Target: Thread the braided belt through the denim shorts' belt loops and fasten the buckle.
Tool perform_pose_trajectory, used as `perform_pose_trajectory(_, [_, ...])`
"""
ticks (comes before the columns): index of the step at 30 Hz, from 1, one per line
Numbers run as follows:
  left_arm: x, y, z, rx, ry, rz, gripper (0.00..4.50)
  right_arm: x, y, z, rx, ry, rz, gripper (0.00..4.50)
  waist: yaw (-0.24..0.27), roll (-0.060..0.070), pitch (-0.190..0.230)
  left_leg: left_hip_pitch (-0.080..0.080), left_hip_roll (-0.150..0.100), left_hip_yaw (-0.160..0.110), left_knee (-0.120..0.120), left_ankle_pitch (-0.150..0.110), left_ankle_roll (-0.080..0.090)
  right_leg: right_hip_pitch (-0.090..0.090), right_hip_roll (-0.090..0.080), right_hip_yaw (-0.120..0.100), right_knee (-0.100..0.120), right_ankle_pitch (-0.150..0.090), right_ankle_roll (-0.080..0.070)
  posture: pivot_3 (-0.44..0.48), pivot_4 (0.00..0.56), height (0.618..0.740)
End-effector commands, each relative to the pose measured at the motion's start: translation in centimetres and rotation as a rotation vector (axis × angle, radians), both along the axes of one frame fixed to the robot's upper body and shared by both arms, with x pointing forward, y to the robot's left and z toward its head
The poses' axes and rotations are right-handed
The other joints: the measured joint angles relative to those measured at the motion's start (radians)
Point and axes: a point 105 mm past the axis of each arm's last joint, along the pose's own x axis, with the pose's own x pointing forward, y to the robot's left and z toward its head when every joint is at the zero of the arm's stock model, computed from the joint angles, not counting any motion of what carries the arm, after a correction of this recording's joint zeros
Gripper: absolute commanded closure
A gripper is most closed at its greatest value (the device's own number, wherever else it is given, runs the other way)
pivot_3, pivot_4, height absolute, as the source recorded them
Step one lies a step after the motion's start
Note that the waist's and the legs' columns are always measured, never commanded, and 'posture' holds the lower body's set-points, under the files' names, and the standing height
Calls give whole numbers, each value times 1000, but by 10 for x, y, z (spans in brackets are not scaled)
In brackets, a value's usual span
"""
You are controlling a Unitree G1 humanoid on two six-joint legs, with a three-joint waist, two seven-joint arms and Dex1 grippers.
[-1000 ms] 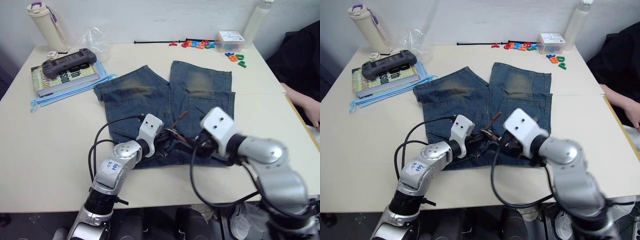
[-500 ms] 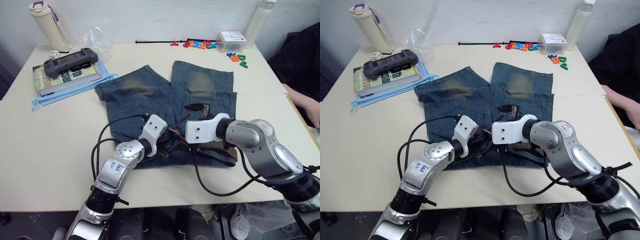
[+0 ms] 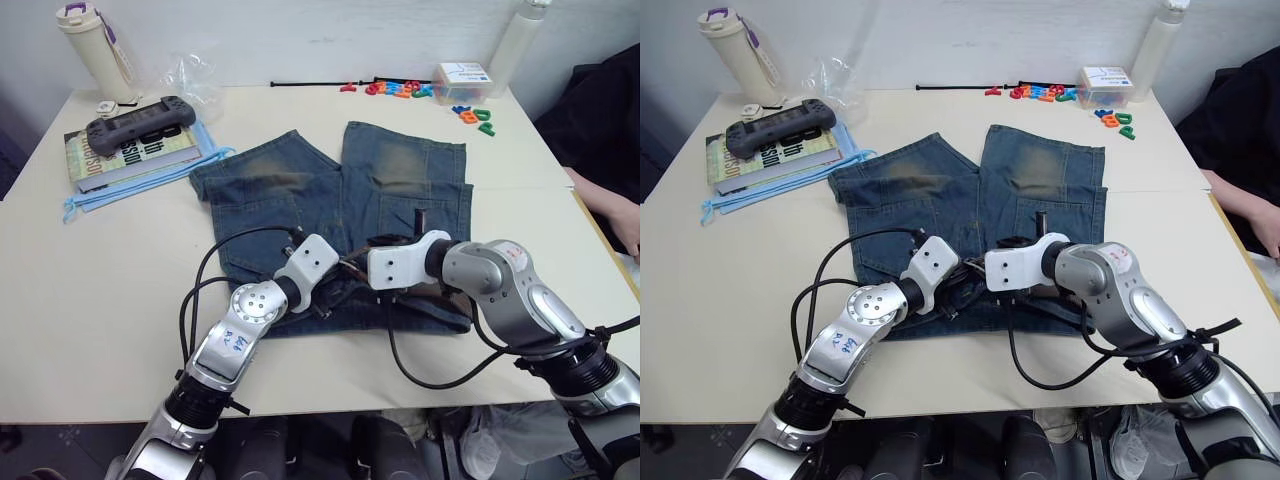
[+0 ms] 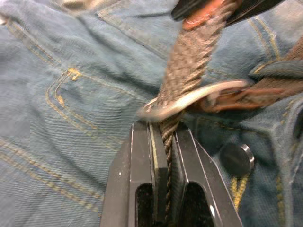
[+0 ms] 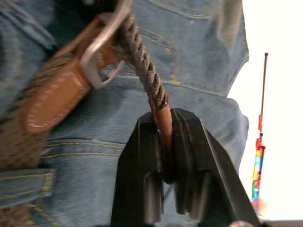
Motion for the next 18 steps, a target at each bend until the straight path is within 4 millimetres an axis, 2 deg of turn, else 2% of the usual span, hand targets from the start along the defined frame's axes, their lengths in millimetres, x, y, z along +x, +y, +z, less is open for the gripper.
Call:
perform_pose_trajectory(1, [-3,-4,8,21,-54,-43,4076,-5,0,19,40,-67,-11,4498,0,0,0,0,0,0,0,0,0,0,0,0,0,0,0,0,150,717])
perform_pose_trajectory(3, [-7,-6,12,-20,-37,-71,3365,-8,1,16,55,-59,-20,4500,0,0,0,0,0,0,0,0,0,0,0,0,0,0,0,0,150,717])
perform_pose_trajectory(5, [-14,-6,14,-47,-13,-112,2467,-10,2,15,67,-55,-31,4500,-1,0,0,0,0,0,0,0,0,0,0,0,0,0,0,0,150,717])
perform_pose_trajectory(7, [-30,3,27,-119,9,-197,1484,-11,1,15,88,-58,-52,4500,-4,0,0,0,0,0,0,0,0,0,0,0,1,0,0,0,150,717])
perform_pose_trajectory(8, [-38,10,34,-157,17,-235,1253,-12,0,16,98,-60,-64,4500,-6,0,0,0,1,0,0,0,0,0,0,0,1,0,0,0,150,717])
perform_pose_trajectory(9, [-44,15,39,-178,21,-259,1253,-12,-1,16,103,-62,-72,4500,-6,0,0,0,1,0,0,0,-1,0,1,1,1,0,0,0,150,717])
perform_pose_trajectory(11, [-59,36,51,-275,87,-343,1253,-12,-3,17,122,-73,-95,4500,-6,0,0,0,2,0,0,1,-2,0,1,1,1,0,-1,0,150,717])
perform_pose_trajectory(13, [-66,57,60,-363,166,-391,1253,-13,-4,17,135,-83,-109,4500,-6,1,0,0,2,-1,0,1,-3,0,1,2,1,-1,-1,0,150,717])
perform_pose_trajectory(16, [-51,97,57,-431,287,-353,1253,-17,-4,18,154,-102,-115,4500,-4,1,0,1,2,-2,1,1,-3,1,1,3,2,-1,-1,0,150,717])
perform_pose_trajectory(18, [-23,113,48,-383,256,-273,1253,-19,-5,20,170,-119,-121,4500,-2,1,0,1,2,-2,1,1,-4,0,1,2,2,-1,-1,0,150,717])
